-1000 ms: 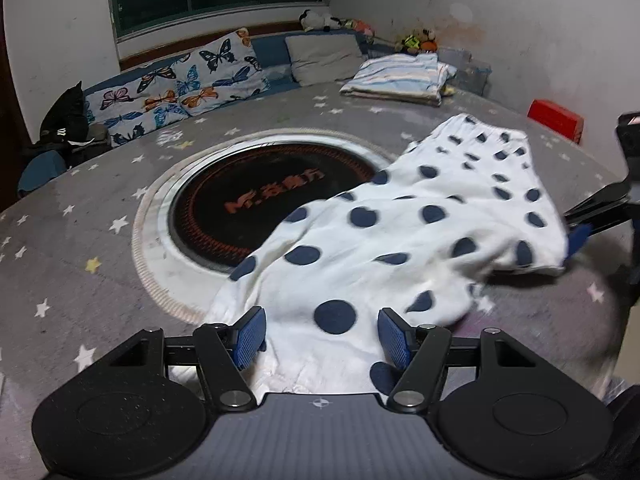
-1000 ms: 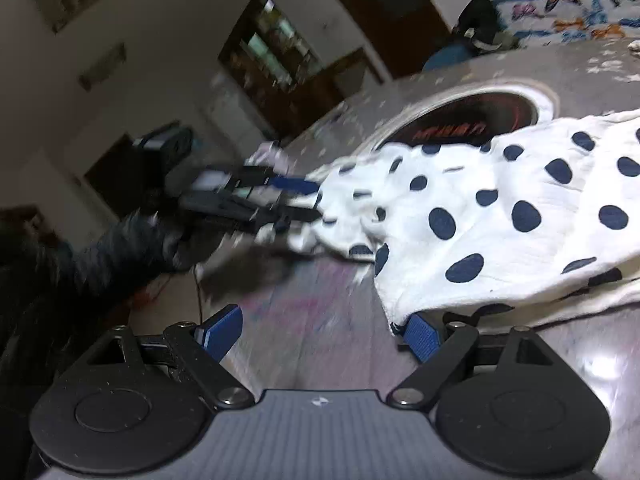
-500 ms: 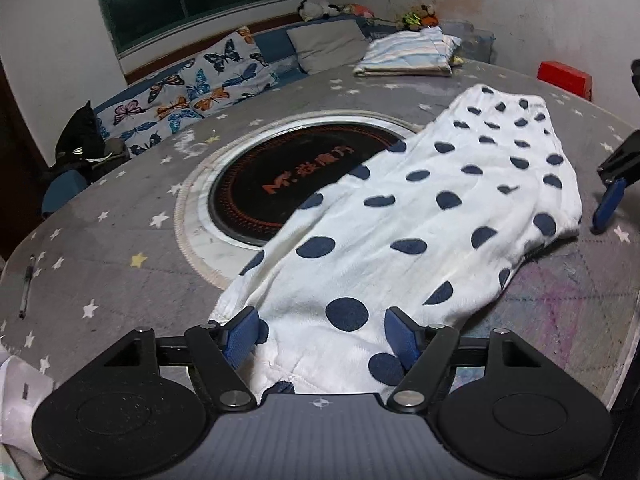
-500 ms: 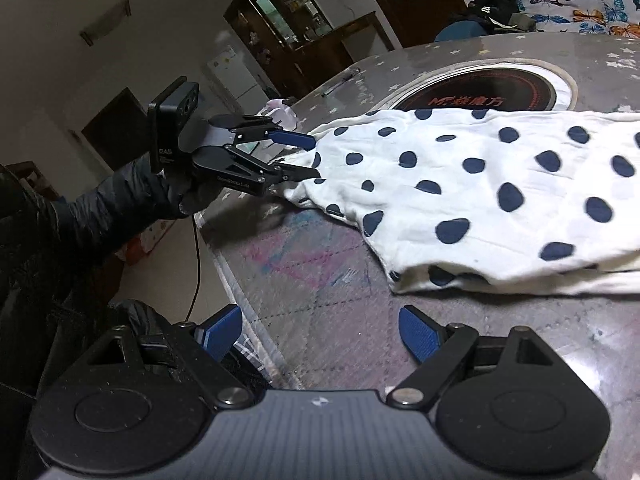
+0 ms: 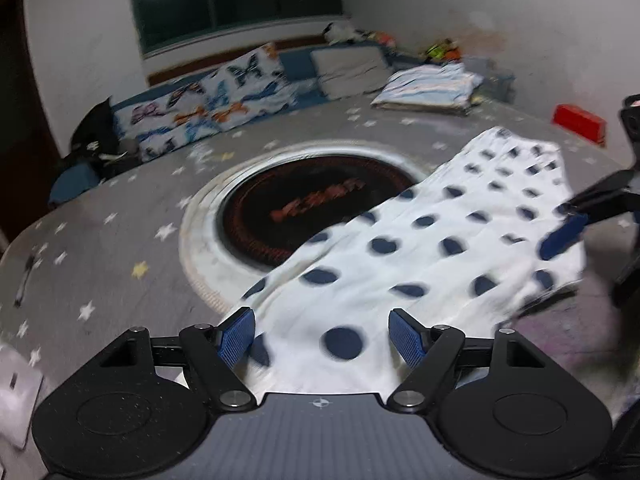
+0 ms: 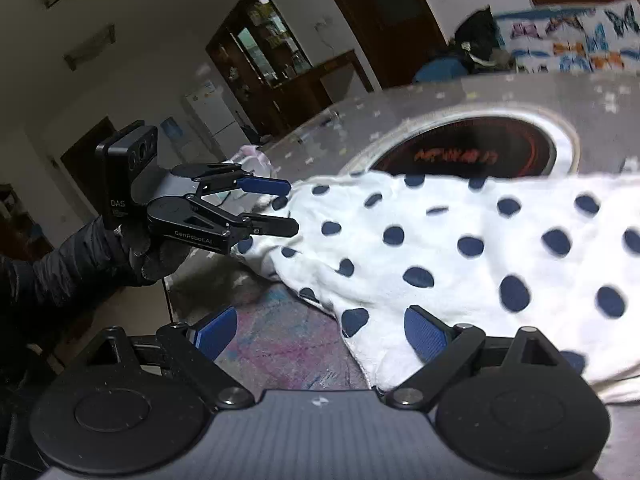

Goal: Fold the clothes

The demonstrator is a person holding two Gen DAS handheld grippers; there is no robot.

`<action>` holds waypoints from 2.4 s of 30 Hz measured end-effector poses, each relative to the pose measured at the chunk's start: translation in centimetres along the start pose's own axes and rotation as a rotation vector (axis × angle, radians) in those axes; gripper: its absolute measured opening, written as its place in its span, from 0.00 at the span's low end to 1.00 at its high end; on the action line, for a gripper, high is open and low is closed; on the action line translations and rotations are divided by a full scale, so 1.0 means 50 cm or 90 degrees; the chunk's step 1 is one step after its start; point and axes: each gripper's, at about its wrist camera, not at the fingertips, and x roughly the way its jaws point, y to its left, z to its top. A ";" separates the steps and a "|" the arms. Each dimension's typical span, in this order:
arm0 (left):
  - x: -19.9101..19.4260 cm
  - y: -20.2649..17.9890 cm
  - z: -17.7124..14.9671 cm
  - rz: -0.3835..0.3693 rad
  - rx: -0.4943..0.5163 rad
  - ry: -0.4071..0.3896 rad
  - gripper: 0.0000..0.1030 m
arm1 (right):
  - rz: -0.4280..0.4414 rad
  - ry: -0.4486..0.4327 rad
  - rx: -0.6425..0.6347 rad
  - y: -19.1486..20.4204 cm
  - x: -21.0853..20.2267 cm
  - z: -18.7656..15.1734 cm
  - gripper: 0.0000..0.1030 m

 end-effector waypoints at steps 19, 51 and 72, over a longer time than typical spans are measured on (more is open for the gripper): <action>-0.049 -0.044 0.037 0.025 -0.027 -0.095 0.73 | -0.021 -0.033 0.029 0.012 -0.081 -0.036 0.90; 0.038 -0.210 0.045 -0.122 -0.029 -0.059 0.96 | -0.517 -0.251 0.254 -0.205 -0.231 -0.060 0.83; -0.047 -0.117 0.005 -0.034 -0.138 -0.102 1.00 | -0.499 -0.261 0.168 -0.134 -0.213 0.015 0.21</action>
